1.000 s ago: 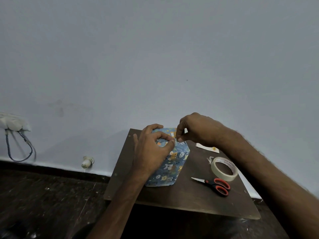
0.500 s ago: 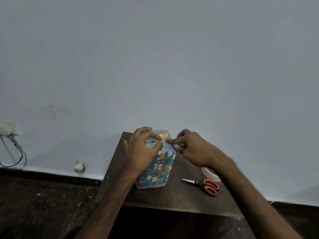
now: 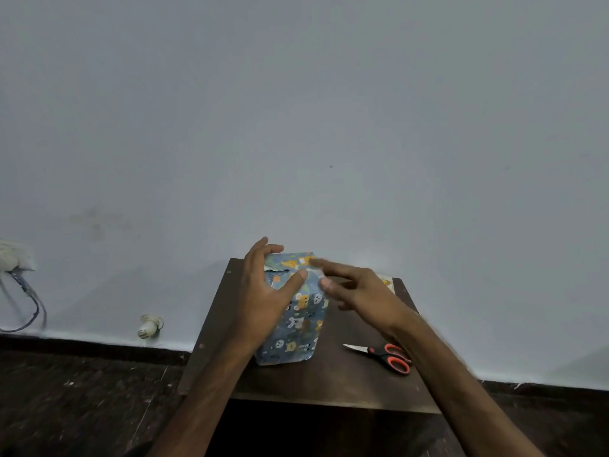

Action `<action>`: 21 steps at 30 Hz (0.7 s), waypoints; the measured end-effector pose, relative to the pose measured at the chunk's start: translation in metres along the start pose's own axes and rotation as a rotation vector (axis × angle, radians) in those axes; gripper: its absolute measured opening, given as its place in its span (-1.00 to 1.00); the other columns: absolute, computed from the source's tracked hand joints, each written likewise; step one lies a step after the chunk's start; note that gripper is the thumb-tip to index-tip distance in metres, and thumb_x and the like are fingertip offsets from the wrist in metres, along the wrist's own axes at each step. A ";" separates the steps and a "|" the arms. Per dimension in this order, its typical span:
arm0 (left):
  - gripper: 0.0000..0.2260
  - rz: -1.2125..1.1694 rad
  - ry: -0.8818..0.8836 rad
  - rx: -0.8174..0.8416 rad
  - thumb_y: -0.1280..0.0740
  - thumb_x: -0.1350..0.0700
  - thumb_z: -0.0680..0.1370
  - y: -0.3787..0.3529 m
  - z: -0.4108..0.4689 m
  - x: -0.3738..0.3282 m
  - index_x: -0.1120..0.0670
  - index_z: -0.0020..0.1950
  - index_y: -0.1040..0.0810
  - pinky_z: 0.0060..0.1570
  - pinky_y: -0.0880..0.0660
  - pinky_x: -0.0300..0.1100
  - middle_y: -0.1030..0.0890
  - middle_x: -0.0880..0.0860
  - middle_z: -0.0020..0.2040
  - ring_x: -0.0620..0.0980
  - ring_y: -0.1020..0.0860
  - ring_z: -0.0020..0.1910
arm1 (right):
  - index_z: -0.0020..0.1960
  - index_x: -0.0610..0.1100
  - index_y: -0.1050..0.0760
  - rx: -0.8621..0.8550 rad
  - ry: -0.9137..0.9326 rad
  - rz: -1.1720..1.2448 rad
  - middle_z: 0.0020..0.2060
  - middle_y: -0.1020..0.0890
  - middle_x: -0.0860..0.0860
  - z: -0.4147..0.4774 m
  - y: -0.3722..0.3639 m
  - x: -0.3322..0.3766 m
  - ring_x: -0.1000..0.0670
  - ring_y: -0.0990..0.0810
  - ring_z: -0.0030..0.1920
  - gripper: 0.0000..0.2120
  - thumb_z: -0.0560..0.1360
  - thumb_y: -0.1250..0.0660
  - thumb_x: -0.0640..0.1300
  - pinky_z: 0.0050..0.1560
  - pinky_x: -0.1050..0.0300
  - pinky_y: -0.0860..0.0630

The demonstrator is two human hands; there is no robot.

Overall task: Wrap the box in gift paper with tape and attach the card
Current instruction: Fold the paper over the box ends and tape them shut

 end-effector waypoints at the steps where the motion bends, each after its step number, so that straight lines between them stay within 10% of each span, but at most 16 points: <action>1: -0.55 -0.017 -0.001 0.003 -0.50 0.04 0.50 0.001 -0.001 0.000 0.00 0.33 -0.43 0.36 -0.42 -0.08 -0.36 -0.12 0.45 -0.08 -0.45 0.37 | 0.41 0.24 -0.43 -0.046 0.008 0.116 0.12 -0.65 0.22 -0.002 0.003 -0.002 0.15 -0.61 0.14 -0.61 0.62 -0.30 -0.04 0.06 0.25 -0.55; 6: -0.48 -0.068 0.005 0.026 -0.50 -0.17 0.44 0.004 -0.005 0.011 -0.06 0.32 -0.44 0.35 -0.46 0.04 -0.40 -0.09 0.38 -0.09 -0.47 0.35 | 0.42 0.19 -0.43 -0.096 0.103 -0.022 0.21 -0.62 0.17 -0.009 -0.004 -0.022 0.19 -0.56 0.24 -0.59 0.59 -0.33 0.02 0.33 0.09 -0.48; 16: -0.28 -0.031 -0.096 0.009 -0.43 -0.36 0.35 0.001 -0.007 0.016 -0.14 0.43 -0.34 0.34 -0.47 0.09 -0.41 -0.12 0.39 -0.05 -0.46 0.38 | 0.50 0.38 -0.15 -0.192 0.155 -0.081 0.25 -0.54 0.20 -0.017 0.003 -0.046 0.07 -0.57 0.18 -0.39 0.55 -0.35 0.11 0.21 -0.10 -0.54; 21: -0.31 0.018 -0.130 0.005 -0.42 -0.35 0.36 -0.001 -0.007 0.019 -0.14 0.41 -0.34 0.32 -0.48 0.10 -0.40 -0.16 0.36 -0.05 -0.45 0.37 | 0.50 0.33 -0.22 -0.153 0.224 -0.214 0.27 -0.52 0.17 -0.015 -0.001 -0.041 0.19 -0.52 0.19 -0.48 0.59 -0.29 0.09 0.19 0.25 -0.47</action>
Point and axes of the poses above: each hand's wrist, its own z-axis towards the middle knuckle, its own y-axis out of the back of the hand, x = y × z, the point moved 3 cm from there along z, towards the middle knuckle
